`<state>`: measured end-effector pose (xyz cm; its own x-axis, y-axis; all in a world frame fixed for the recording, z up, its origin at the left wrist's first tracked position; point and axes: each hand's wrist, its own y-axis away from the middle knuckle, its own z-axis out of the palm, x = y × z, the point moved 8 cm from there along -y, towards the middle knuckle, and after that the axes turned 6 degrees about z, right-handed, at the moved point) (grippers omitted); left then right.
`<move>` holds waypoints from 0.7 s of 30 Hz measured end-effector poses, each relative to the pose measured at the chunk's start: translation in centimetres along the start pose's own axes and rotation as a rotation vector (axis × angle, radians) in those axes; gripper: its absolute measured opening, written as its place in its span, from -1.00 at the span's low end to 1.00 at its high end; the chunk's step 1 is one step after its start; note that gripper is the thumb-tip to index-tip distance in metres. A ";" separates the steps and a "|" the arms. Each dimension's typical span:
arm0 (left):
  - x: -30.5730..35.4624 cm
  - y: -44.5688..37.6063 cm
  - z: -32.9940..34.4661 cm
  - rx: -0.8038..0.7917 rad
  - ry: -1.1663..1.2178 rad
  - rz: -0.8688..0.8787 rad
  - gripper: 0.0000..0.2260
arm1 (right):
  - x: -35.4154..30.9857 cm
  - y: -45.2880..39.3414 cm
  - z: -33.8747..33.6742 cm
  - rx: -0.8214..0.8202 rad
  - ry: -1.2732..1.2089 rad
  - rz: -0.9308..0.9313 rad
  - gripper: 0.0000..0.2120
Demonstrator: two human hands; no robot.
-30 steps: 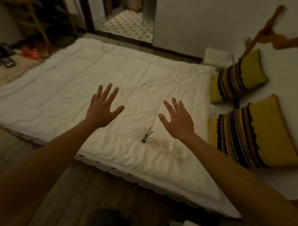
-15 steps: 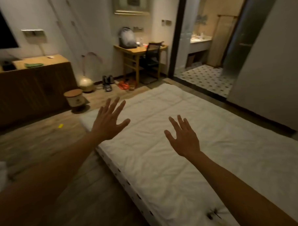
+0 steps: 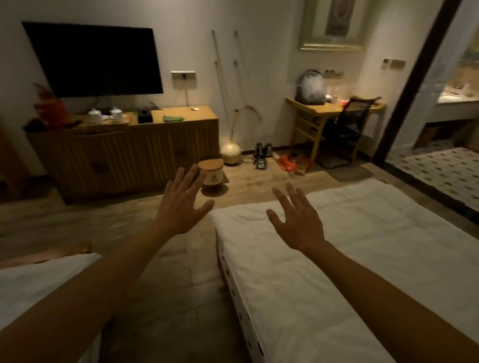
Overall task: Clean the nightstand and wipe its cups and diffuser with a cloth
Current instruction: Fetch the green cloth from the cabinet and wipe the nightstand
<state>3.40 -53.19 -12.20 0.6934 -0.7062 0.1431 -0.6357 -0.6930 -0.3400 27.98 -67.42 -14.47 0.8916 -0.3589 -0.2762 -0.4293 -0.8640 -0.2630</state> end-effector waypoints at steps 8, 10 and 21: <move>-13.8 -11.2 -2.0 0.063 -0.071 -0.195 -0.29 | -7.9 -20.5 6.3 -0.098 -0.078 -0.146 -0.37; -17.4 -12.9 -2.3 0.078 -0.045 -0.260 -0.29 | -9.9 -24.8 7.8 -0.132 -0.097 -0.144 -0.36; -40.9 -24.8 -1.1 0.141 -0.095 -0.370 -0.29 | -25.8 -45.6 17.4 -0.082 -0.028 -0.423 -0.33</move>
<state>-9.57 -7.24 -8.57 0.8993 -0.3915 0.1950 -0.2892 -0.8667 -0.4064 22.02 -12.63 -11.44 0.9818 0.0416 -0.1855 -0.0131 -0.9586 -0.2846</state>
